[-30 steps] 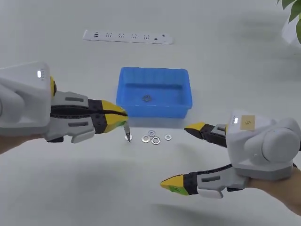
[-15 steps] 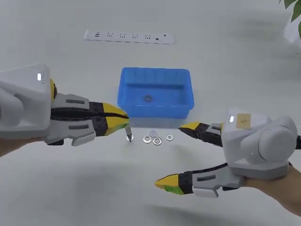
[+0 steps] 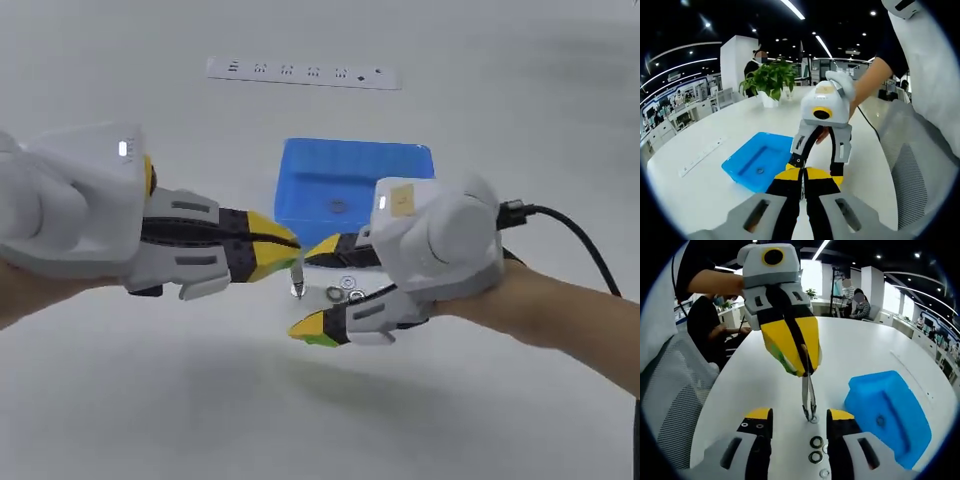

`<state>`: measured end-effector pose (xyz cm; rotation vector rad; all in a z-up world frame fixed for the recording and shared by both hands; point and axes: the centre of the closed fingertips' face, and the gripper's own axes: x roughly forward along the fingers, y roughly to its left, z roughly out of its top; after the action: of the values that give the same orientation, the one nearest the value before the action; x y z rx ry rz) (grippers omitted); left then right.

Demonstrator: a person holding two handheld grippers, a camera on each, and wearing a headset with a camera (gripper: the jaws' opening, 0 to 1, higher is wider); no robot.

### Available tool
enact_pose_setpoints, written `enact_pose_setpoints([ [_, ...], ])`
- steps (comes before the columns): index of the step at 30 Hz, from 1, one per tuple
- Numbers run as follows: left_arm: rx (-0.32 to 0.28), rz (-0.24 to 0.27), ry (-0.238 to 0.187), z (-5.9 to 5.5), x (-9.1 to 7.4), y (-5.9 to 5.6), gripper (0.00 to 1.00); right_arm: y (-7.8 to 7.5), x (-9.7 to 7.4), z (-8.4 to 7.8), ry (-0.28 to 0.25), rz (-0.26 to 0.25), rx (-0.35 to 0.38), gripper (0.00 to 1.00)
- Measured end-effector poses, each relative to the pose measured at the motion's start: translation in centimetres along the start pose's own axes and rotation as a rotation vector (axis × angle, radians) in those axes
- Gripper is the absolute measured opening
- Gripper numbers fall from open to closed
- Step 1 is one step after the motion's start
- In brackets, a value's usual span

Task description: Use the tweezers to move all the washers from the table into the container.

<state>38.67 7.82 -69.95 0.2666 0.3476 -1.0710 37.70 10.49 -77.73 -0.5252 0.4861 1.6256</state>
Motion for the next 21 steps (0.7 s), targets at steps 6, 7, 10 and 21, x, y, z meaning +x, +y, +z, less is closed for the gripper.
enact_pose_setpoints([
  [6,-0.014,-0.01,0.007,-0.16,-0.22,0.07,0.05,-0.53,0.36,0.4,0.005,0.035,0.003,0.24],
  [7,-0.016,-0.011,0.008,-0.2,-0.27,0.07,0.05,-0.53,0.41,0.45,0.005,0.037,0.0,0.22],
  [10,-0.02,-0.011,0.011,-0.31,-0.38,0.15,0.05,-0.4,0.51,0.46,0.011,0.05,-0.012,0.16],
  [21,-0.013,-0.02,0.023,-0.21,-0.01,0.2,0.05,-0.66,0.53,0.22,0.02,0.058,-0.035,0.11],
])
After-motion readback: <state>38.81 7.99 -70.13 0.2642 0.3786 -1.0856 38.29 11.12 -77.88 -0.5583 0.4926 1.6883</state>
